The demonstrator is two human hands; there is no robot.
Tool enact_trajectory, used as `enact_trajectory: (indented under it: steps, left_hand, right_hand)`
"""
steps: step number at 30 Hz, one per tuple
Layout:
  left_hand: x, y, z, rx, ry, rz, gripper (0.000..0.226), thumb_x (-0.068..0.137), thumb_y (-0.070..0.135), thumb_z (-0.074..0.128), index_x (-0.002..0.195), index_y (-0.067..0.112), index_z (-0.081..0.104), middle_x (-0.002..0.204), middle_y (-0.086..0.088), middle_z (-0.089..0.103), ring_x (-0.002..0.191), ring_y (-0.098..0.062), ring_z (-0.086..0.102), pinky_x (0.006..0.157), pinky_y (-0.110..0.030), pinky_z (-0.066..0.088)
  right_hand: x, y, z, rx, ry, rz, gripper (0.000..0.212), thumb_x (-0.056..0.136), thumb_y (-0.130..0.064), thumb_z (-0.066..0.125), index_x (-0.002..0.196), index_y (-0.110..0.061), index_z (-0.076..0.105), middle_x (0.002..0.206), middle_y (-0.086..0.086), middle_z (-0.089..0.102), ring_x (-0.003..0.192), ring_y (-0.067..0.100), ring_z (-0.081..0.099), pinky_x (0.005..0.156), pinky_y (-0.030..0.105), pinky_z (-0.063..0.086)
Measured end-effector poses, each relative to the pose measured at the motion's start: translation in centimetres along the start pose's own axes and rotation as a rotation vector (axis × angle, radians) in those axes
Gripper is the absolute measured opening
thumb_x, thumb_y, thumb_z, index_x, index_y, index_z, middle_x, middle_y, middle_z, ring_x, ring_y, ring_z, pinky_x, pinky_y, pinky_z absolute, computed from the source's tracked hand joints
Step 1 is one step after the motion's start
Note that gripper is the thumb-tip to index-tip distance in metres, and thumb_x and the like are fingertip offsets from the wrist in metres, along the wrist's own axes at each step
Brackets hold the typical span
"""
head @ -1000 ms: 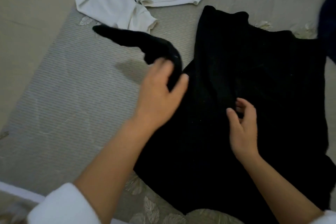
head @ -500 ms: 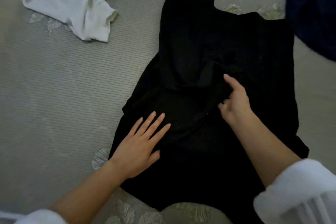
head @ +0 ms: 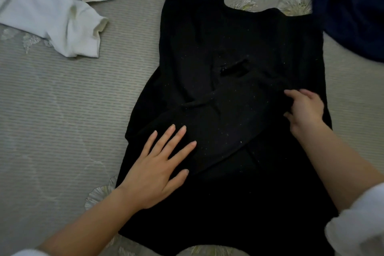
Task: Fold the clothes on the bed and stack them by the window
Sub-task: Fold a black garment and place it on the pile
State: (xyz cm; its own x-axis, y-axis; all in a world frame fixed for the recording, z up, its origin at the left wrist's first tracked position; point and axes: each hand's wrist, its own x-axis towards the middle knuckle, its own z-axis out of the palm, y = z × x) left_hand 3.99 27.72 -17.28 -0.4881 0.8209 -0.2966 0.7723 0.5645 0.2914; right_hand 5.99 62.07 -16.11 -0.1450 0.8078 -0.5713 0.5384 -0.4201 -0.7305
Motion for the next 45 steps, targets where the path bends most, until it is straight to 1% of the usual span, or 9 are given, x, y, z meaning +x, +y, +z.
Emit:
enact_trajectory:
  steps: [8, 14, 18, 20, 24, 28, 35, 39, 45]
  left_hand:
    - [9.5, -2.0, -4.5, -0.157, 0.385, -0.295, 0.047, 0.097, 0.04, 0.033, 0.139, 0.022, 0.043, 0.142, -0.005, 0.04, 0.128, -0.018, 0.03, 0.101, -0.038, 0.022]
    - [22.2, -7.9, -11.1, -0.552, 0.635, -0.856, 0.049, 0.095, 0.031, 0.049, 0.138, 0.009, 0.042, 0.139, -0.015, 0.035, 0.118, -0.031, 0.046, 0.104, -0.041, 0.035]
    - [27.7, -12.0, -12.9, -0.853, 0.581, -1.123, 0.044, 0.089, 0.037, 0.059, 0.115, 0.001, 0.059, 0.126, -0.017, 0.053, 0.101, -0.033, 0.06, 0.08, -0.036, 0.048]
    - [29.5, -12.7, -13.2, -1.033, 0.558, -1.07, 0.034, 0.089, 0.034, 0.062, 0.1, 0.002, 0.063, 0.112, -0.016, 0.063, 0.087, -0.028, 0.064, 0.066, -0.03, 0.047]
    - [31.2, -12.3, -13.5, -1.121, 0.556, -1.076, 0.033, 0.092, 0.025, 0.06, 0.117, 0.002, 0.06, 0.115, -0.013, 0.066, 0.108, -0.022, 0.064, 0.087, -0.031, 0.051]
    - [31.5, -13.8, -15.2, -1.007, 0.947, -0.959, 0.023, 0.093, 0.027, 0.053, 0.072, 0.026, 0.045, 0.066, 0.0, 0.057, 0.037, -0.001, 0.057, 0.037, -0.018, 0.041]
    - [31.6, -13.5, -13.4, -1.01, 0.823, -0.766, 0.021, 0.095, 0.028, 0.051, 0.115, 0.024, 0.048, 0.096, 0.0, 0.056, 0.084, -0.012, 0.059, 0.073, -0.022, 0.047]
    - [27.1, -9.0, -10.1, -0.443, 0.62, -0.381, 0.056, 0.097, 0.03, 0.046, 0.148, 0.019, 0.026, 0.151, -0.006, 0.034, 0.139, -0.017, 0.03, 0.115, -0.029, 0.022]
    - [17.0, -4.5, -2.9, 0.007, 0.174, -0.189, 0.057, 0.097, 0.053, 0.014, 0.151, 0.037, 0.003, 0.16, 0.005, -0.007, 0.145, -0.011, -0.017, 0.117, -0.039, -0.001]
  right_hand:
    - [2.8, -2.8, 1.5, -0.638, 0.12, -0.542, 0.048, 0.084, -0.02, 0.063, 0.129, -0.015, 0.046, 0.134, 0.009, 0.042, 0.124, 0.025, 0.041, 0.106, 0.044, 0.034]
    - [8.1, -7.2, 2.2, -0.397, 0.009, -0.366, 0.046, 0.093, -0.016, 0.05, 0.138, -0.013, 0.039, 0.082, 0.004, 0.065, 0.06, 0.01, 0.058, 0.055, 0.022, 0.041]
    - [12.6, -10.2, 2.4, -0.226, -0.024, -0.215, 0.054, 0.095, -0.015, 0.049, 0.144, -0.01, 0.027, 0.07, 0.005, 0.064, 0.041, 0.009, 0.055, 0.038, 0.021, 0.039]
    - [14.1, -11.4, 2.7, -0.132, -0.061, -0.146, 0.051, 0.096, -0.016, 0.05, 0.142, -0.007, 0.029, 0.071, 0.008, 0.064, 0.035, 0.007, 0.056, 0.033, 0.015, 0.038]
    - [15.2, -12.3, 3.6, -0.048, -0.156, -0.044, 0.02, 0.099, -0.019, 0.048, 0.117, -0.013, 0.043, 0.057, 0.006, 0.064, 0.031, 0.006, 0.055, 0.03, 0.011, 0.036]
    - [16.2, -12.8, 3.0, 0.182, 0.009, -0.159, 0.013, 0.096, -0.011, 0.045, 0.108, -0.013, 0.041, 0.064, 0.014, 0.064, 0.04, 0.016, 0.064, 0.035, 0.019, 0.045]
    - [16.2, -11.2, 2.6, 0.218, -0.058, -0.228, 0.054, 0.092, -0.008, 0.054, 0.139, -0.01, 0.028, 0.104, 0.012, 0.064, 0.081, 0.015, 0.067, 0.079, 0.025, 0.056]
    - [10.4, -7.6, 2.1, -0.16, -0.174, -0.639, 0.06, 0.09, -0.022, 0.059, 0.143, -0.016, 0.032, 0.132, 0.001, 0.052, 0.111, 0.003, 0.054, 0.096, 0.014, 0.04]
    - [2.8, 3.2, 0.1, -1.193, -0.47, -1.231, 0.065, 0.094, -0.055, 0.024, 0.151, -0.033, 0.002, 0.159, -0.006, -0.004, 0.147, 0.014, -0.013, 0.118, 0.031, -0.011]
